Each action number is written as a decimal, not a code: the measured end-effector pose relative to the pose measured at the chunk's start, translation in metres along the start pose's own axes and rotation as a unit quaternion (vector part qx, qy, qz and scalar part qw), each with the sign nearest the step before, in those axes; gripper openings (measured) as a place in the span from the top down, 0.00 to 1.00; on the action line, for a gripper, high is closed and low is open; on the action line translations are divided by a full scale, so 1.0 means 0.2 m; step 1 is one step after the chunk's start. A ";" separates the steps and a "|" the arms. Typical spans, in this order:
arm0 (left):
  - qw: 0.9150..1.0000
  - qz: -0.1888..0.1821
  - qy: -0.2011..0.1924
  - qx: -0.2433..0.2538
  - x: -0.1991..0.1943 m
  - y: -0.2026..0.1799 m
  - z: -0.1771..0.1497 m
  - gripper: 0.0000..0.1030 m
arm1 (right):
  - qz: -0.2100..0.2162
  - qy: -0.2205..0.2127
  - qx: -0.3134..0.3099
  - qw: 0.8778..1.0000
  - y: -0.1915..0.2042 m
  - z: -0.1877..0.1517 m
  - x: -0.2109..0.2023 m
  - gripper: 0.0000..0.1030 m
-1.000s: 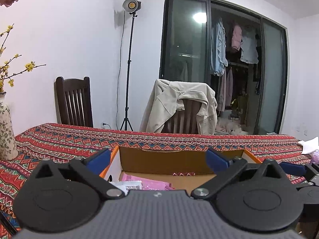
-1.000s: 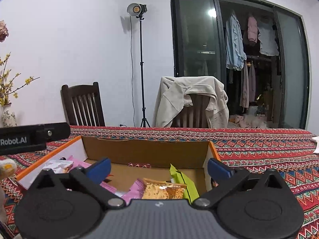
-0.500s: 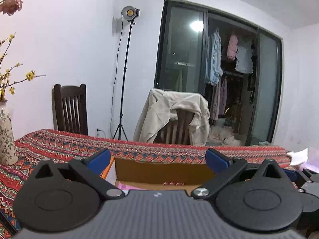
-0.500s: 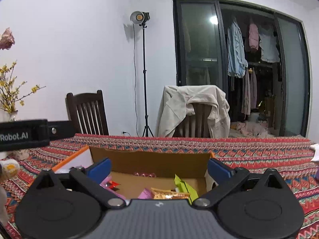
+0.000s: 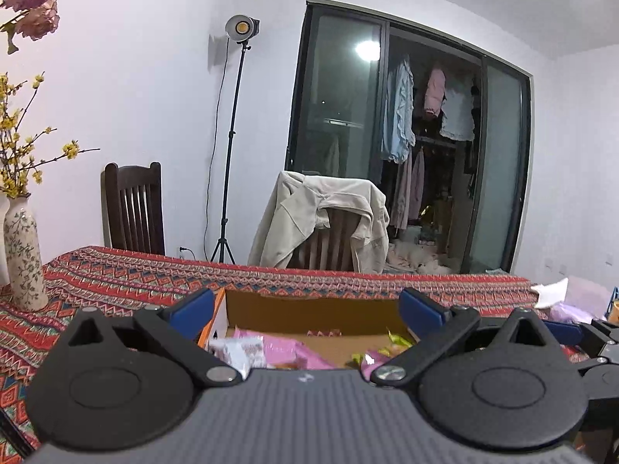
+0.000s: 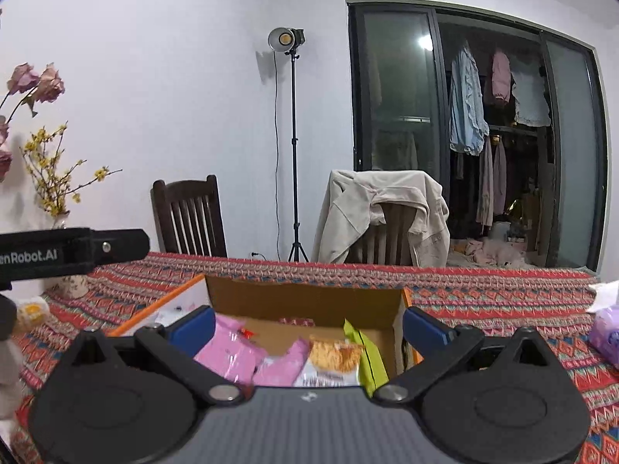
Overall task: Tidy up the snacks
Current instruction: 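Move both open grippers back to the snack heap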
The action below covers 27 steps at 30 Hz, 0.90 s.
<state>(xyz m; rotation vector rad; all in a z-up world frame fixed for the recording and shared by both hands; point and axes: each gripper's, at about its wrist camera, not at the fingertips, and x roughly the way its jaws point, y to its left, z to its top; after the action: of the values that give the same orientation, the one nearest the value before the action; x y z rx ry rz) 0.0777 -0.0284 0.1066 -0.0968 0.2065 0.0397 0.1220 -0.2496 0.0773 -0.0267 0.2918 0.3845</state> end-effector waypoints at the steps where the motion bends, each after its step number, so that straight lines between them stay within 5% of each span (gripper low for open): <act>1: 1.000 -0.001 0.002 0.003 -0.02 0.00 -0.02 0.00 | 0.000 0.004 0.000 1.000 0.00 -0.02 -0.03 0.00; 18: 0.995 0.016 0.096 0.010 -0.09 0.14 -0.39 0.00 | -0.023 0.102 0.009 0.994 -0.10 -0.40 -0.16 0.00; 27: 0.993 0.025 0.115 -0.016 -0.02 0.22 -0.47 0.00 | -0.034 0.117 -0.008 0.993 -0.10 -0.40 -0.12 0.00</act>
<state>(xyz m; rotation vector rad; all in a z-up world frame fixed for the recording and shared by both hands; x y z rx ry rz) 0.0521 0.0049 0.0110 -0.1272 0.4382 0.0828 0.0865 -0.2842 0.0066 -0.0982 0.5179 0.3156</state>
